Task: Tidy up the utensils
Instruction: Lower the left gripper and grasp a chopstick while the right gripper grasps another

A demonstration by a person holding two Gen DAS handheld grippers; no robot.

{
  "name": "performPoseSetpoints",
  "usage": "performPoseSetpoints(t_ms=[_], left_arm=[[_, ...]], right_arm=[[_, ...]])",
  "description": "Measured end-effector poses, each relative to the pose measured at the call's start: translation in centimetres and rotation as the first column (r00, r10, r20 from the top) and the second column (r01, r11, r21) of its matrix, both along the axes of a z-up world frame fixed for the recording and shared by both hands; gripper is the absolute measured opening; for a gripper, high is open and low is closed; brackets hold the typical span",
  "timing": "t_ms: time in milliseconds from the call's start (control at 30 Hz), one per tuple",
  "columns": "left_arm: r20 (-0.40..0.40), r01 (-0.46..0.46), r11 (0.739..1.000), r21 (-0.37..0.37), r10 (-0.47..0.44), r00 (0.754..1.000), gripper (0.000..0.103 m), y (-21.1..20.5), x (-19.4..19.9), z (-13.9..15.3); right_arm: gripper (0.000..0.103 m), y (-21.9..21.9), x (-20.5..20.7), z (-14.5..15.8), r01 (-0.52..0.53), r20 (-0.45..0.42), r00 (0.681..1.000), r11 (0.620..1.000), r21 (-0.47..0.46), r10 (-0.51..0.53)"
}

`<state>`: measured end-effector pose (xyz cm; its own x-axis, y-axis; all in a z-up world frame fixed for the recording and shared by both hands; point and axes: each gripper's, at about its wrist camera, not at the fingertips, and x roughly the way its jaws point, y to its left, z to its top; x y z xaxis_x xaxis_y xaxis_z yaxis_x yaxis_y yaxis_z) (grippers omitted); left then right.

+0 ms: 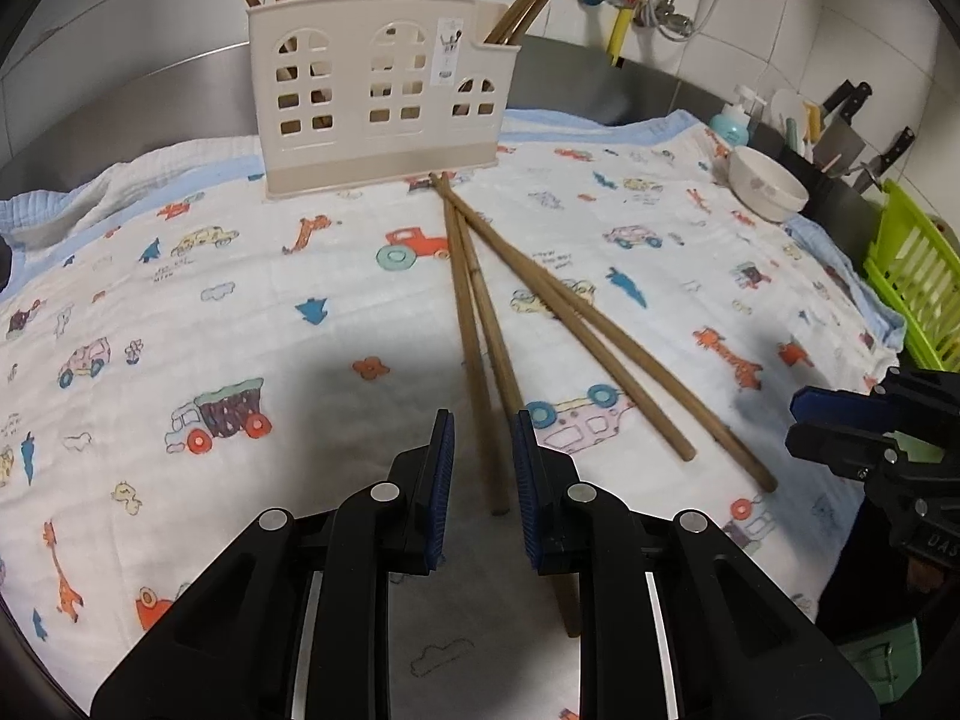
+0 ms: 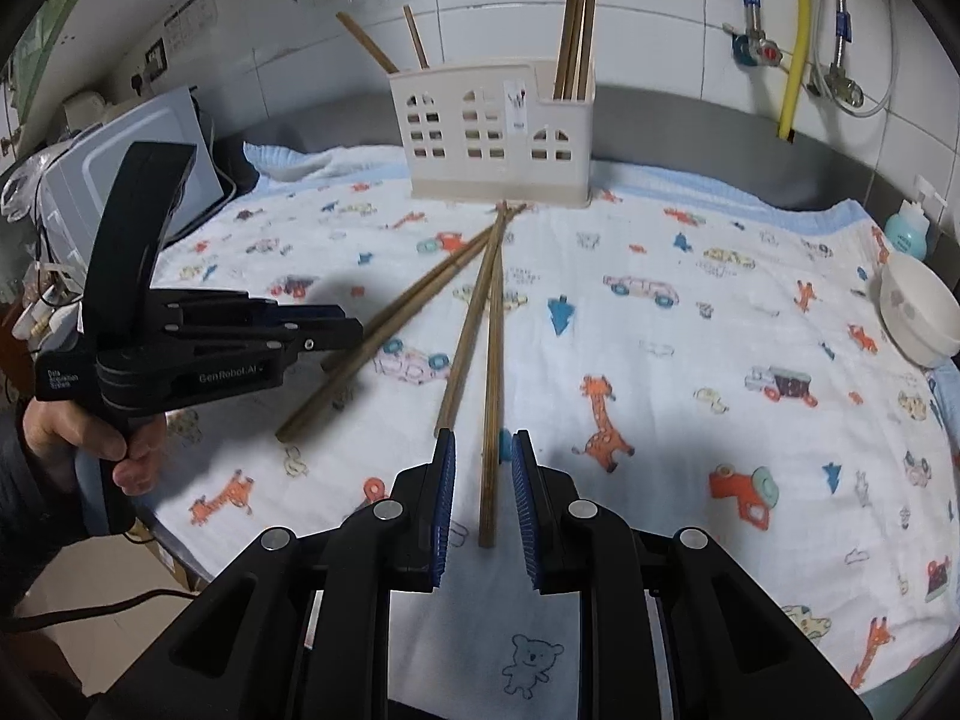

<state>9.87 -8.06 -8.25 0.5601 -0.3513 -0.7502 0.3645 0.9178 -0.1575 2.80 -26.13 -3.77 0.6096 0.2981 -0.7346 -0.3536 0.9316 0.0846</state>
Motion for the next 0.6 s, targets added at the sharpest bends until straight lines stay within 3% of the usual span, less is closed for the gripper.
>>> performPoseSetpoints(t_ms=[133, 300, 600], left_arm=[[-0.012, -0.009, 1.0, 0.008, 0.009, 1.0, 0.02, 0.1, 0.3, -0.5], [0.011, -0.022, 0.997, 0.072, 0.021, 1.0, 0.016, -0.5, 0.6, -0.5], [0.009, -0.041, 0.997, 0.06, 0.04, 0.999, 0.015, -0.4, 1.0, -0.5]], right_arm=[[0.019, 0.0, 0.2, -0.9, 0.003, -0.015, 1.0, 1.0, -0.001, -0.003], [0.019, 0.0, 0.5, -1.7, 0.005, -0.032, 0.999, 1.0, 0.005, -0.005], [0.015, 0.2, 1.0, -3.0, 0.01, -0.057, 0.998, 1.0, 0.003, -0.01]])
